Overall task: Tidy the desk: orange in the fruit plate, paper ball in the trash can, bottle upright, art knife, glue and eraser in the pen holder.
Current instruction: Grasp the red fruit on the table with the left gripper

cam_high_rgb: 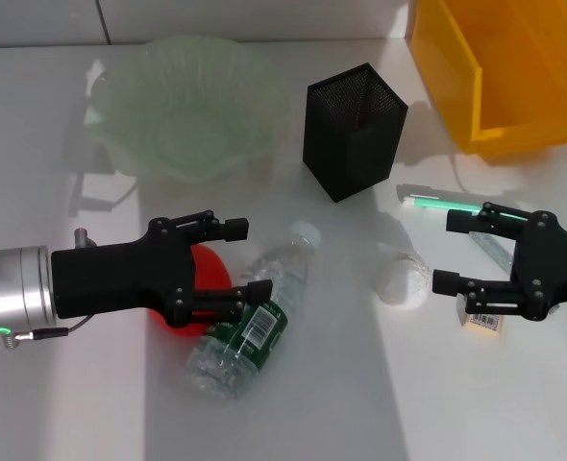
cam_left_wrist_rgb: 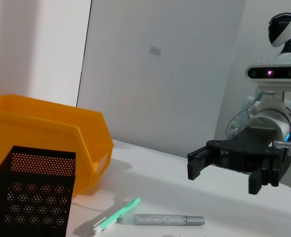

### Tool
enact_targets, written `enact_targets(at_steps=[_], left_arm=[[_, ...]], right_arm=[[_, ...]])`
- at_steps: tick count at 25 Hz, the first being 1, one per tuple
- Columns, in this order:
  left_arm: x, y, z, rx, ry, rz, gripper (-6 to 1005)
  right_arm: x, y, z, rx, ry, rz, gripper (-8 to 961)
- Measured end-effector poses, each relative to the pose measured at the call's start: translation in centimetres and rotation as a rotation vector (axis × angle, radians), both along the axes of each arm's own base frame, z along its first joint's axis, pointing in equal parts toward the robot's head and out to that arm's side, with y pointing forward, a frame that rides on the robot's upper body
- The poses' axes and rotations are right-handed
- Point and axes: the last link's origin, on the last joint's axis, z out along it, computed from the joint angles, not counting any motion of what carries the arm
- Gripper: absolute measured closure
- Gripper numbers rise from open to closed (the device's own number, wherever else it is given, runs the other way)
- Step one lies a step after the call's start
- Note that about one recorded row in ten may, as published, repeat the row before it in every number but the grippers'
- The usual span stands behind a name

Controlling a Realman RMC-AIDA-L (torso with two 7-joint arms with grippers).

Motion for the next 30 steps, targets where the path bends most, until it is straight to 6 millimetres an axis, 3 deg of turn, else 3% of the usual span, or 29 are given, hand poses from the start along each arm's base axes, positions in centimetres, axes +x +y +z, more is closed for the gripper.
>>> enact_targets(at_steps=[16,22,30], left_arm=[[-0.3,0.0,0.1,0.015,0.002,0.013,200],[-2.9,0.7,1.2,0.151,0.037,0.151,218],[-4.6,0.9,0.7,0.183,0.112,0.223,242]], right_arm=[[0.2,-0.1,0.1,0.009,0.0,-0.011,116],[0.3,-0.1,0.1,0.01,0.0,-0.013,116],[0.0,0.1,0.1,0.008,0.0,-0.004,116]])
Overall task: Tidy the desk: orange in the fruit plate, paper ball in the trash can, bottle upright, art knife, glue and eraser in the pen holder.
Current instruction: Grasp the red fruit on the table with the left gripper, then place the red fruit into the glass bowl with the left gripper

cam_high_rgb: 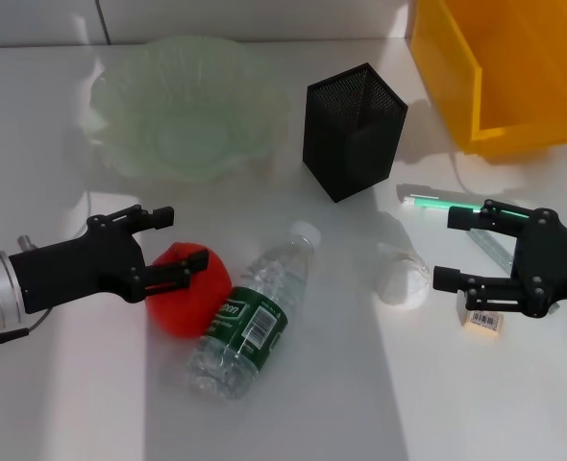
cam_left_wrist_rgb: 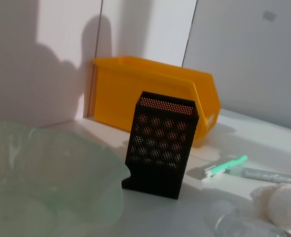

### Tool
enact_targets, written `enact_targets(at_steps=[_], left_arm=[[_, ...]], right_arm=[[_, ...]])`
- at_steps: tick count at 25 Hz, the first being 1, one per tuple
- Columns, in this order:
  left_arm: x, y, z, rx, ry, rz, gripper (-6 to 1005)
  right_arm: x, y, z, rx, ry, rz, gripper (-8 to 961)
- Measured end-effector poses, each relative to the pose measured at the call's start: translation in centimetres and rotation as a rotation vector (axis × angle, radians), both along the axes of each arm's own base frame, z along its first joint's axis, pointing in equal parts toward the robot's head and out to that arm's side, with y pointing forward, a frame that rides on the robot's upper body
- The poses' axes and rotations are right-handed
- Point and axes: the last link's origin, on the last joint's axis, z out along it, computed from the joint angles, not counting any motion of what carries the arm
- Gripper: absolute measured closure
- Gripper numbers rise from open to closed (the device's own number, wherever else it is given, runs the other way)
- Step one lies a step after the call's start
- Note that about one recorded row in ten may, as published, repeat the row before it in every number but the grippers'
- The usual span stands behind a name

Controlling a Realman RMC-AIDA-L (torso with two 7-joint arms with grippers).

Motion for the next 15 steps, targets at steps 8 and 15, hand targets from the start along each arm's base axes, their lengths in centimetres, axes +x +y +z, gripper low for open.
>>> enact_targets(at_steps=[8,15], left_arm=[[-0.93,-0.68,-0.55,-0.049,0.096,-0.027,265],[-0.65,-0.84,-0.36,-0.035,0.083,-0.054,436]], right_arm=[[0.08,-0.09,0.09,0.004,0.005,-0.004,117],[0.19,-0.22,0.11,0.004,0.006,-0.009,117]])
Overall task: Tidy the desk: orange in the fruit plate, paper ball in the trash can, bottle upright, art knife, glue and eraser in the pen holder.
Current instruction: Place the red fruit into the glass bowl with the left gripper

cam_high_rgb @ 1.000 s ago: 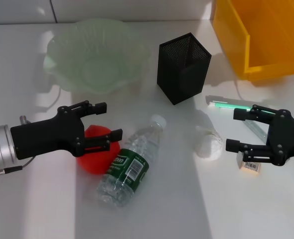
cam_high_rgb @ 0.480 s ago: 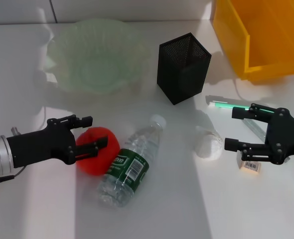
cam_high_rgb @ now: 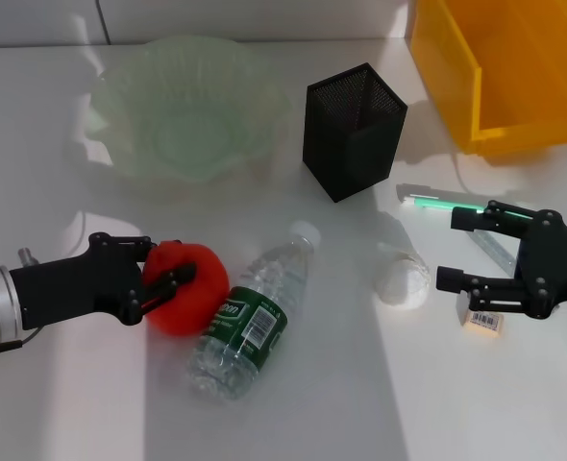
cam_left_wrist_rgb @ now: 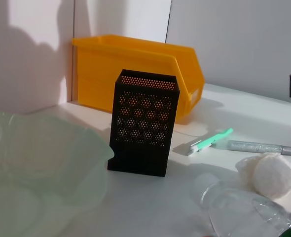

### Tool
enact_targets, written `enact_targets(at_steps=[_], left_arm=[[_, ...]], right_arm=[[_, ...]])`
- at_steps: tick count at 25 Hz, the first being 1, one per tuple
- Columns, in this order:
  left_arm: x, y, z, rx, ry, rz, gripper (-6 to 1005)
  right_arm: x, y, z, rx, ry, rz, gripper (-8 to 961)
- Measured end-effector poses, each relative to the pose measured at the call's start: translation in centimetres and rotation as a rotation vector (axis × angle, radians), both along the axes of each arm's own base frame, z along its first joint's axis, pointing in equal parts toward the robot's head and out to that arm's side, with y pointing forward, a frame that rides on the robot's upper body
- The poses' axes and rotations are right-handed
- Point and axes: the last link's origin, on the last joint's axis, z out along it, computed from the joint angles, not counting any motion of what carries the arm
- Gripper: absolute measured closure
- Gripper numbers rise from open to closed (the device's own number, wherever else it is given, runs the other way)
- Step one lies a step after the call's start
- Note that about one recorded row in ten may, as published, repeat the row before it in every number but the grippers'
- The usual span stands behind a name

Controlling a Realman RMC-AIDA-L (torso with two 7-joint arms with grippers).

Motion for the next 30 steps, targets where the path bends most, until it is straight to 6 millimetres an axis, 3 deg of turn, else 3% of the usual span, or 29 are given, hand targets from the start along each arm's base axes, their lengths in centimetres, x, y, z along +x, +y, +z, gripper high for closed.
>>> enact_targets(at_steps=[4,8,9,11,21,30], left_arm=[[0.6,0.5,0.5,0.028,-0.04,-0.007,709],[1.4,1.2,1.3,0.076,-0.09,-0.017,748],[2.0,1.9,2.1,0.121,-0.123,-0.032,758],[3.9,5.3,4.0,0.289,-0.212,-0.007,774],[5.4,11.3,2.8,0.46,-0.146,0.093,854],[5.5,12.0,2.6,0.506,-0.166,0.132,826]], right_arm=[[0.0,0.0,0.0,-0.001,0.001,-0.001,117],[-0.1,0.1,0.0,-0.002,0.001,0.003,117],[-0.1,0.1,0.0,-0.002,0.001,0.003,117],[-0.2,0.1,0.0,-0.005,0.003,0.002,117],[-0.3,0.2,-0.1,-0.013,0.005,0.001,118],[-0.6,0.5,0.1,-0.037,0.017,-0.024,131]])
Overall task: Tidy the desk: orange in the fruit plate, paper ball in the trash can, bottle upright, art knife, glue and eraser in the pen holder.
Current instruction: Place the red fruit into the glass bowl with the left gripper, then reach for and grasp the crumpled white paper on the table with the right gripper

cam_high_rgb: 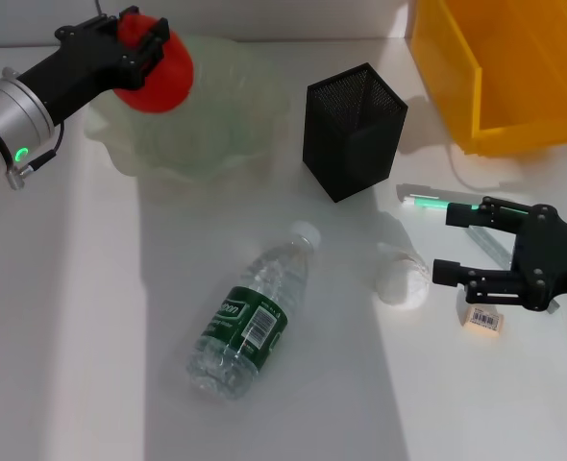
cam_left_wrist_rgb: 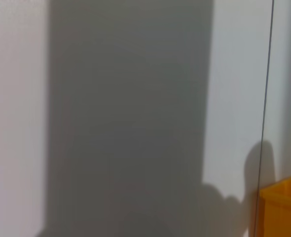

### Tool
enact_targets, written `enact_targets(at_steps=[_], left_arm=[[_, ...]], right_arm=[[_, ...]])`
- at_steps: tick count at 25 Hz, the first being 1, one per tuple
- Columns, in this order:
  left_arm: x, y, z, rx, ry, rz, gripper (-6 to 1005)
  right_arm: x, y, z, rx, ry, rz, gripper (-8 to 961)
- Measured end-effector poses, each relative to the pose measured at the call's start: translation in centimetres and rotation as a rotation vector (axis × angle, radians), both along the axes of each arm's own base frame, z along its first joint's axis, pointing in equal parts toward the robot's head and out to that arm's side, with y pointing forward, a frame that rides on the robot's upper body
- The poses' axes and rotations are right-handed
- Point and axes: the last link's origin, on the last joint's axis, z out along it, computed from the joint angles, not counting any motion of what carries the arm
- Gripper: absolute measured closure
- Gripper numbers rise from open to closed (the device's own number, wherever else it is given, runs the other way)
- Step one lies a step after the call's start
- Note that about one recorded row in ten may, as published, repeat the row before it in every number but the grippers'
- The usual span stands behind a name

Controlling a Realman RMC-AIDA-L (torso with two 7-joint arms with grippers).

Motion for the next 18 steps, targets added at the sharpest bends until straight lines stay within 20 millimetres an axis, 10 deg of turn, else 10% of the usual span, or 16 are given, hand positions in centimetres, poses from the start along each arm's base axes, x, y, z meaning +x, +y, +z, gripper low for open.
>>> enact_targets(at_steps=[10,18], left_arm=[[-0.2,-0.4,0.1,0.004,0.005,-0.016,370],[-2.1,-7.5,0.2,-0.112,-0.04,-0.205,141]], right_arm=[[-0.5,0.3,2.0,-0.011,0.034,-0.05,153],[-2.5,2.0,9.5,-0.008,-0.009,-0.332,171]])
